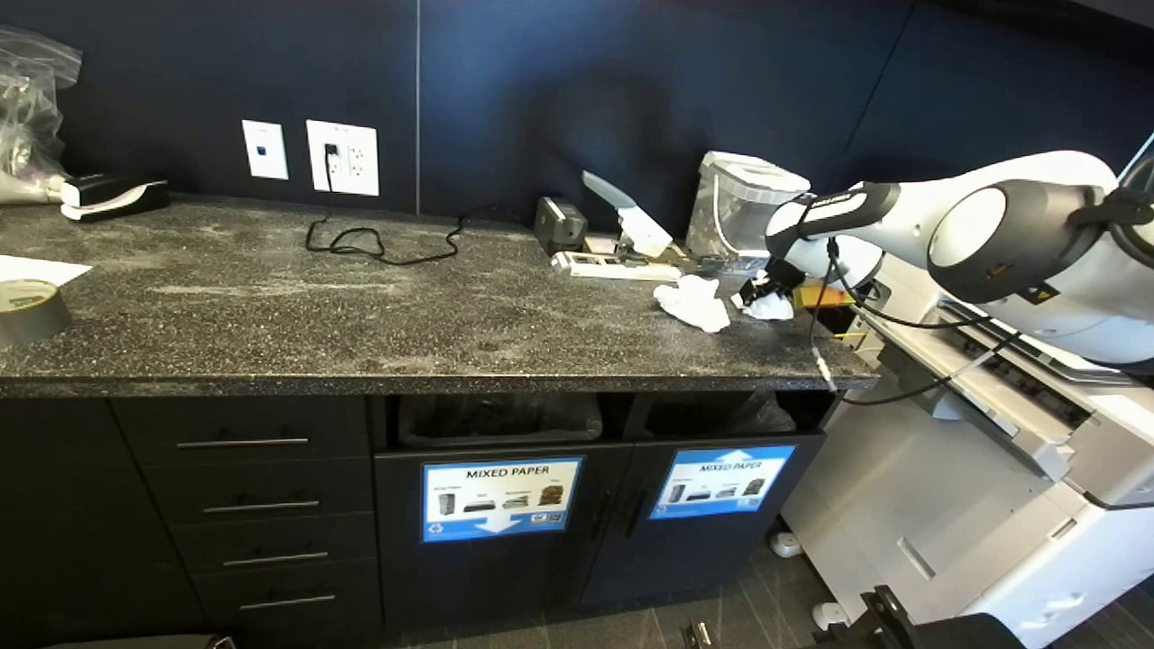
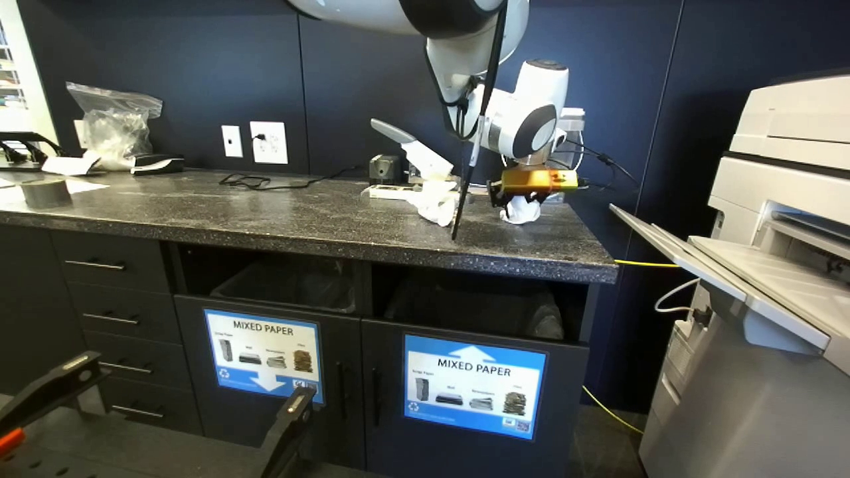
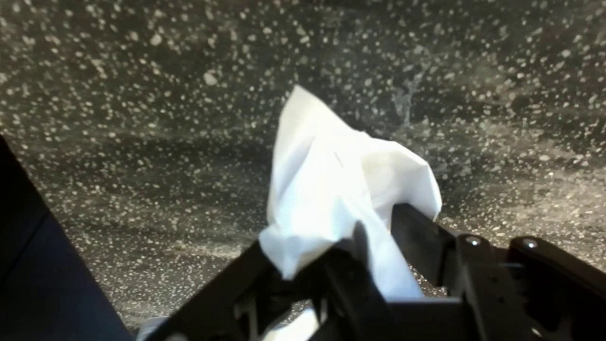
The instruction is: Put the papers on the counter into the recycle bin
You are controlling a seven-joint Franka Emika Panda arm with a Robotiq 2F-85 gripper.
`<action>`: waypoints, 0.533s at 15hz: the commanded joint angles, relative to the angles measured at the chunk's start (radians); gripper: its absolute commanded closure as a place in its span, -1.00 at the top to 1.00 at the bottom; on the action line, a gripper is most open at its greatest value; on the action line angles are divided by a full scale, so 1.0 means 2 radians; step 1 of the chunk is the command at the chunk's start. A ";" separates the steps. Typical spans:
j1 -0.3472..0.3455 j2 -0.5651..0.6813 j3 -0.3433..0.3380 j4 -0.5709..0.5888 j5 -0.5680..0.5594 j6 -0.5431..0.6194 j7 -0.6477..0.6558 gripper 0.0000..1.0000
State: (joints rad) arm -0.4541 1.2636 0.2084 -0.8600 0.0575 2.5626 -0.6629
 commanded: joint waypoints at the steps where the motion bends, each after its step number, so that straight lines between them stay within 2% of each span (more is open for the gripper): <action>1: 0.007 0.013 -0.011 0.022 -0.017 -0.026 -0.011 -0.78; 4: 0.010 -0.004 -0.024 0.000 -0.036 -0.038 -0.011 -0.87; 5: 0.009 -0.009 -0.024 -0.003 -0.042 -0.047 -0.016 -0.80; 8: 0.014 -0.033 -0.032 -0.033 -0.067 -0.076 -0.021 -0.84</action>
State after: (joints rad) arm -0.4359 1.2455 0.1761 -0.8518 -0.0378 2.4816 -0.6861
